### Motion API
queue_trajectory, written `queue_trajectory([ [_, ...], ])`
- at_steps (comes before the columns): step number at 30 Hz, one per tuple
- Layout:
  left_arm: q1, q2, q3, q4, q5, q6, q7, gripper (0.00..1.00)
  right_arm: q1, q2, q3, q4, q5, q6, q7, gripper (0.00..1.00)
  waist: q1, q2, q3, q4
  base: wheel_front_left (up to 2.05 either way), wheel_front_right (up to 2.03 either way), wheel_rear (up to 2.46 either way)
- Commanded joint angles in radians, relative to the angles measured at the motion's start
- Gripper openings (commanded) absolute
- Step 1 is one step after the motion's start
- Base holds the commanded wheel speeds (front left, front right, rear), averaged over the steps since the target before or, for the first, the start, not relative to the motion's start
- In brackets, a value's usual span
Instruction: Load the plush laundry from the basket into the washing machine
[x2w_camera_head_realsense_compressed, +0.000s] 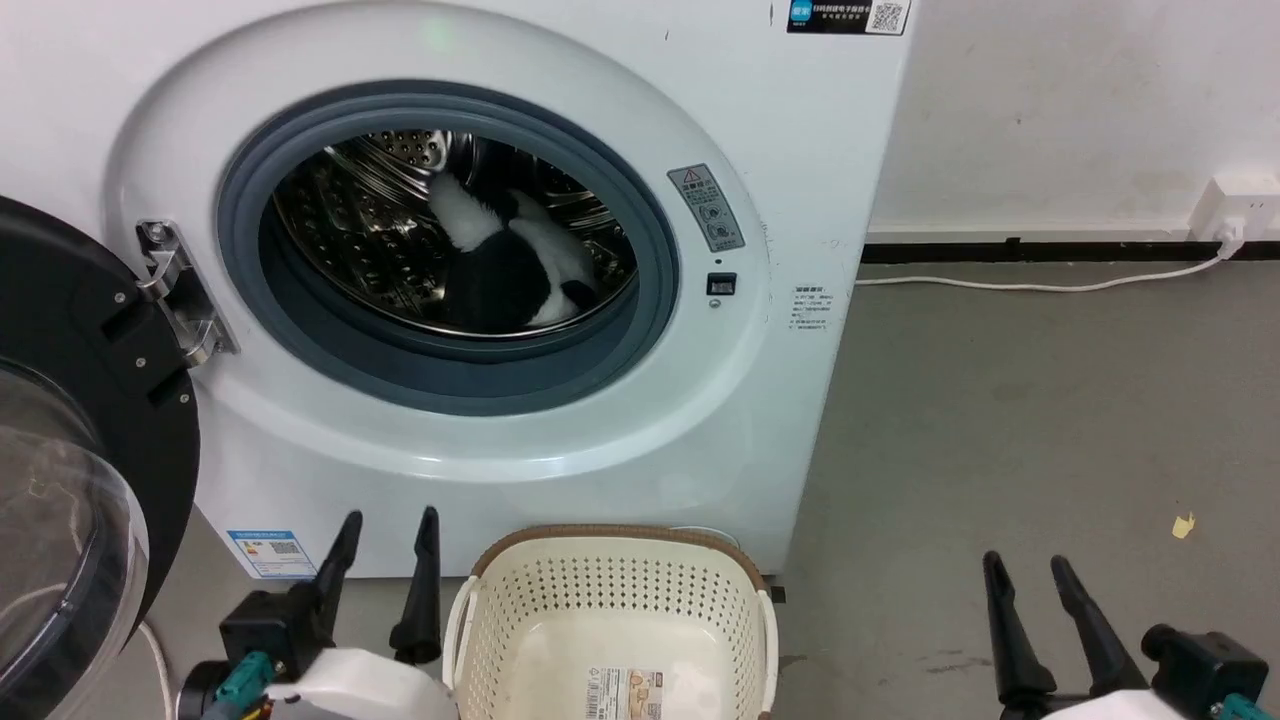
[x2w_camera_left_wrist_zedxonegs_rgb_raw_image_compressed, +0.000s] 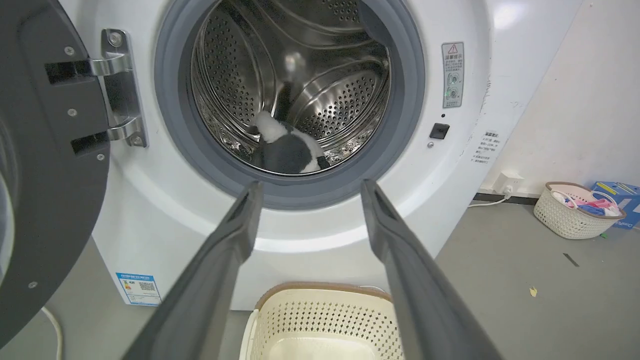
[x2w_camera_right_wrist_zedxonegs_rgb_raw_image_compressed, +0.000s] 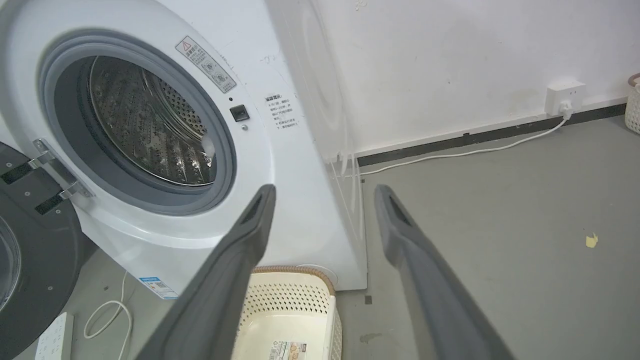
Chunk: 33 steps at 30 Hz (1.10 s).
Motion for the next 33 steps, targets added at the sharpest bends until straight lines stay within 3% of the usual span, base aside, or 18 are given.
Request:
queue_trajectory([
  [1,0.021,-0.001,0.001,0.009,0.01,-0.003,-0.005,1.0,0.019,0.002,0.005,-0.001,-0.011,-0.001,0.001,1.0,0.0,0.0,-0.001,0.0,0.0,0.0,0.0],
  [12,0.022,-0.015,-0.006,0.034,0.03,-0.008,-0.005,1.0,0.04,0.002,0.015,-0.029,-0.103,-0.001,0.017,1.0,0.0,0.0,0.003,0.004,0.0,0.0,0.0],
  [33,0.014,-0.038,0.026,0.041,0.041,-0.007,-0.005,1.0,0.044,0.002,0.018,-0.042,-0.103,-0.001,0.033,1.0,0.0,0.0,0.003,0.002,0.0,0.0,0.0],
])
